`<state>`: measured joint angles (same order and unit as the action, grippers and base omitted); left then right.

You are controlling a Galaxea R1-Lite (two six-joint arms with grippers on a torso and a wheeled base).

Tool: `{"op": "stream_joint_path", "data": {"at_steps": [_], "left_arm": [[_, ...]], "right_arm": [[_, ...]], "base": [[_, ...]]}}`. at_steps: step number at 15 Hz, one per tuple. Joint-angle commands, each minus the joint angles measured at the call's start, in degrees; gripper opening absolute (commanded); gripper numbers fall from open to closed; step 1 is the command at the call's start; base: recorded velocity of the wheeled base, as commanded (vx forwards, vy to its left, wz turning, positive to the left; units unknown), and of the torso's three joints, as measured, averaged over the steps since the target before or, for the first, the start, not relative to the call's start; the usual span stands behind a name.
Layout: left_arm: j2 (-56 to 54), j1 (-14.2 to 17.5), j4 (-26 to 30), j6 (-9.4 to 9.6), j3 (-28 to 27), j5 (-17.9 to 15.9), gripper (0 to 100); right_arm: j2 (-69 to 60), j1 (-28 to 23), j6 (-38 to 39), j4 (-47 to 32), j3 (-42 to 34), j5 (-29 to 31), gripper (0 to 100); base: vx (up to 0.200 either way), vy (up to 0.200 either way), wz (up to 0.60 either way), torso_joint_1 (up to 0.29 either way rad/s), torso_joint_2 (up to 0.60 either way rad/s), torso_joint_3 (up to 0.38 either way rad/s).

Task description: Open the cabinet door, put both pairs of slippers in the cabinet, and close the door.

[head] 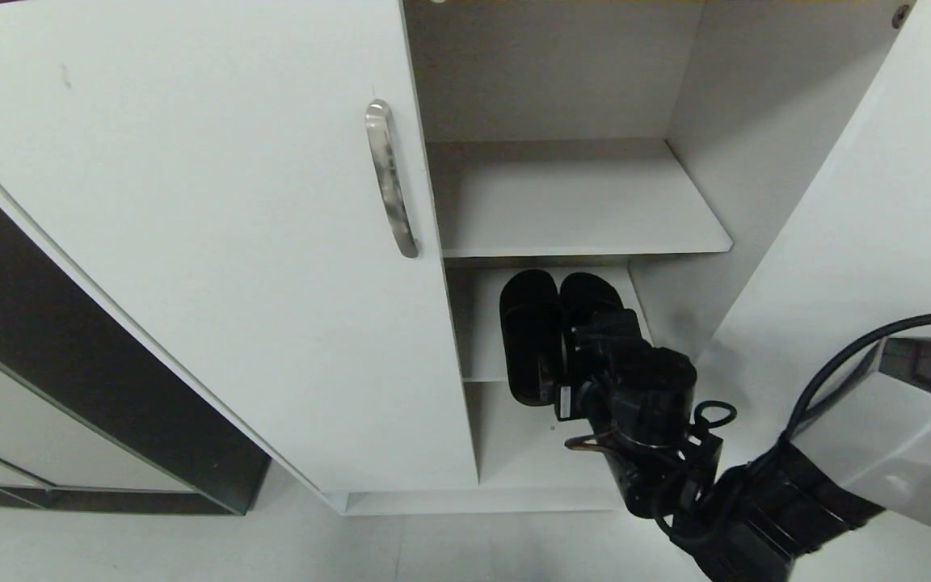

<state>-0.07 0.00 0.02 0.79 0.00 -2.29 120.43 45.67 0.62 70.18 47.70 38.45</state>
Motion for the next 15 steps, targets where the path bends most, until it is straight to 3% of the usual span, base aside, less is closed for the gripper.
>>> {"op": "stream_joint_path", "data": {"at_steps": [1, 10, 15], "left_arm": [[0.1, 0.0, 0.0, 0.0, 0.0, 0.0, 0], [0.1, 0.0, 0.1, -0.09, 0.0, 0.0, 0], [0.1, 0.0, 0.1, -0.09, 0.0, 0.0, 0]], "right_arm": [[-4.6, 2.0, -0.3, 1.3, -4.7, 0.0, 100], [-2.9, 2.1, -0.2, 3.2, -6.8, -0.5, 100], [-2.9, 2.1, -0.2, 3.9, -6.8, -0.4, 100]], "base": [[0.0, 0.0, 0.0, 0.0, 0.0, 0.0], [-0.2, 0.0, 0.0, 0.001, 0.0, 0.005], [0.0, 0.0, 0.0, 0.0, 0.0, 0.0]]}}
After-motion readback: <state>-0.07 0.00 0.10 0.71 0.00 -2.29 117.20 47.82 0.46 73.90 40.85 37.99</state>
